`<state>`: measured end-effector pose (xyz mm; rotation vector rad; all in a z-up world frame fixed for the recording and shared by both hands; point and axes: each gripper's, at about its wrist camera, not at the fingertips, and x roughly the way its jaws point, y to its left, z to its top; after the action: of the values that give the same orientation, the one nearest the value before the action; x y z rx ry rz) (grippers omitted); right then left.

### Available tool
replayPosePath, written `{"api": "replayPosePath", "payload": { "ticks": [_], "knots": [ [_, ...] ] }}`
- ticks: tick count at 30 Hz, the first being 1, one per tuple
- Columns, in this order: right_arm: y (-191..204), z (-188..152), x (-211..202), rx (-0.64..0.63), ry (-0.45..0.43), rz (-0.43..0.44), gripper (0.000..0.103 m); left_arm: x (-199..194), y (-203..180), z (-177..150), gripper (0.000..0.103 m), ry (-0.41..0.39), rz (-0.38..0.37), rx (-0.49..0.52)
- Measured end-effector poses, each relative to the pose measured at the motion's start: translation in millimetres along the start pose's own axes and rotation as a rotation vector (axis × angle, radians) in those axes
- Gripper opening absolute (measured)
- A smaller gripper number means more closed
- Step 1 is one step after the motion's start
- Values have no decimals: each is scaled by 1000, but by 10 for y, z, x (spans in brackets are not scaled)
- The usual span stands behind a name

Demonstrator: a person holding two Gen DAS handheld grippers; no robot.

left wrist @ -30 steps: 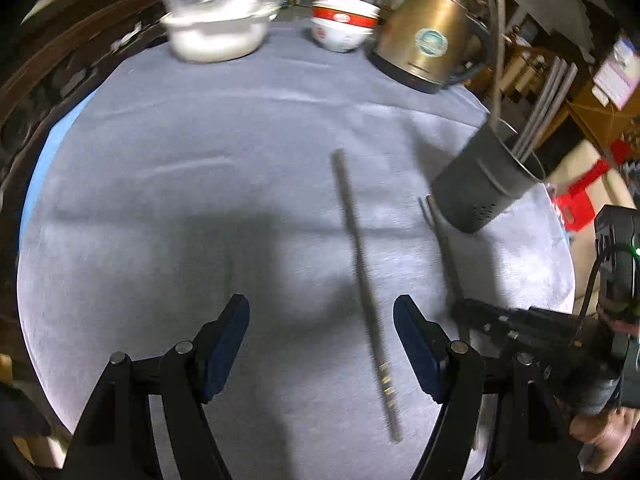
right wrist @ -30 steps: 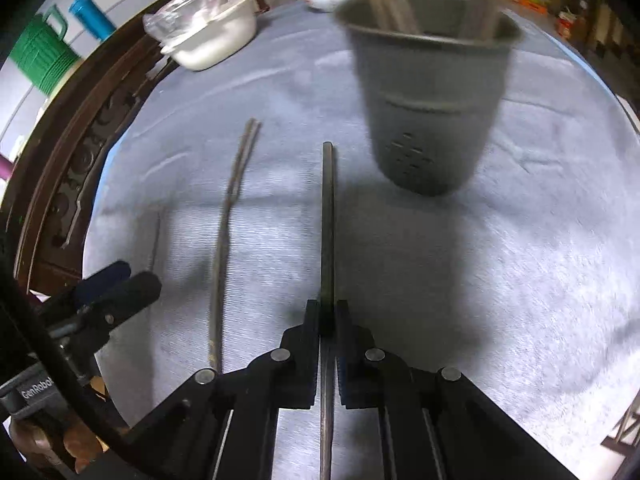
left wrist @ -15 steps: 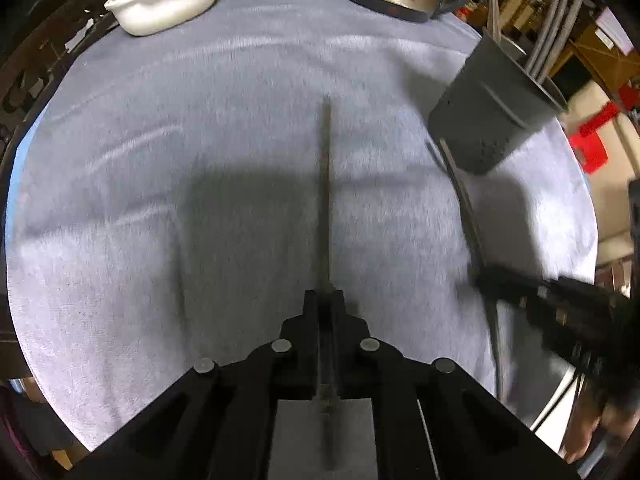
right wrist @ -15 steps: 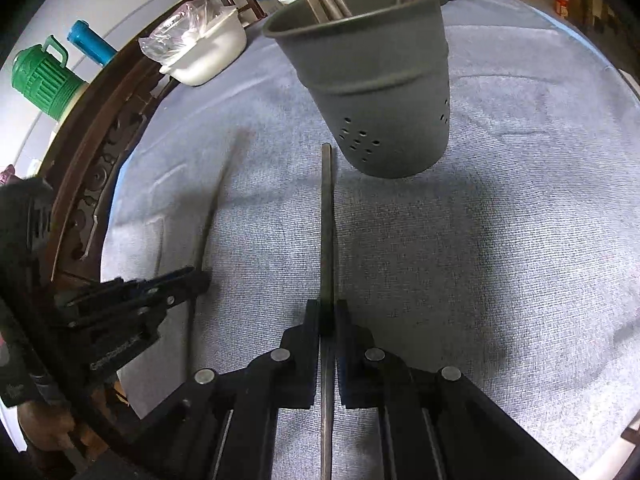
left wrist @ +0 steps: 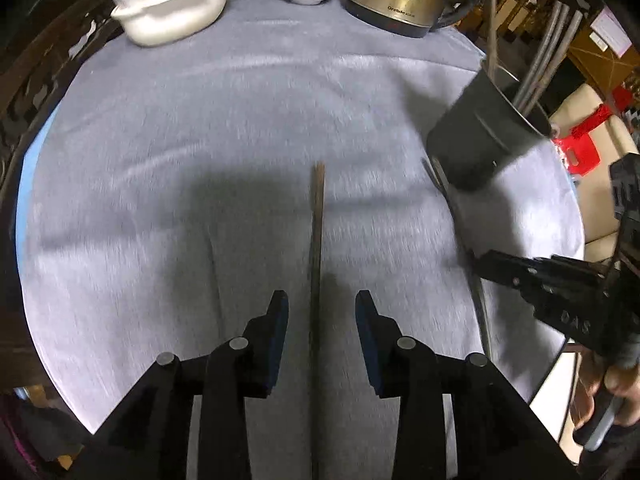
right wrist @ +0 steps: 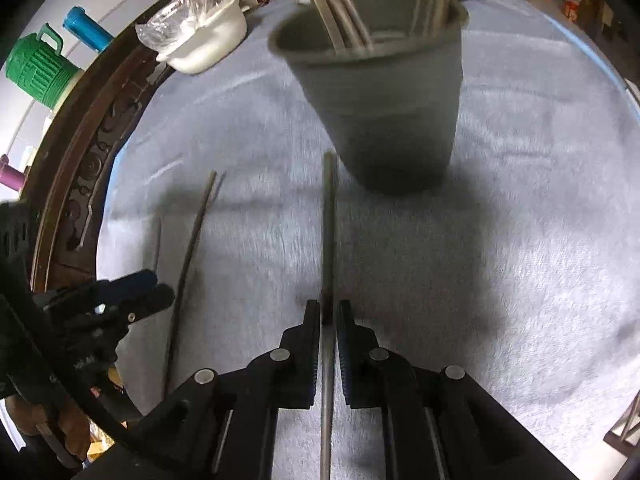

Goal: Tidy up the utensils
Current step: 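Grasp a dark chopstick on the cloth with the right tool while the left tool grasps another, then lift both held chopsticks upright and carry them above the grey holder cup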

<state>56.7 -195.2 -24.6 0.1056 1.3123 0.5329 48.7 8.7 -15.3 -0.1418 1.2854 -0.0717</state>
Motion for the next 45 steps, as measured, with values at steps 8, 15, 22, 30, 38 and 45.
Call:
{"api": "replayPosePath", "payload": {
  "ticks": [8, 15, 22, 30, 38, 45],
  "knots": [
    [137, 175, 202, -34, 8, -104, 11, 350, -52, 225, 5, 74, 33, 20],
    [281, 182, 253, -152, 110, -169, 7, 385, 120, 177, 5, 122, -53, -39],
    [414, 338, 357, -209, 200, -217, 10, 462, 173, 268, 6, 179, -69, -79],
    [583, 526, 520, -246, 204, -255, 8, 545, 295, 492, 5, 166, -70, -71],
    [599, 321, 199, -238, 79, -164, 6, 351, 587, 517, 5, 61, -177, -160],
    [721, 183, -517, -200, -232, -54, 6, -323, 705, 525, 5, -262, -176, -219]
  ]
}}
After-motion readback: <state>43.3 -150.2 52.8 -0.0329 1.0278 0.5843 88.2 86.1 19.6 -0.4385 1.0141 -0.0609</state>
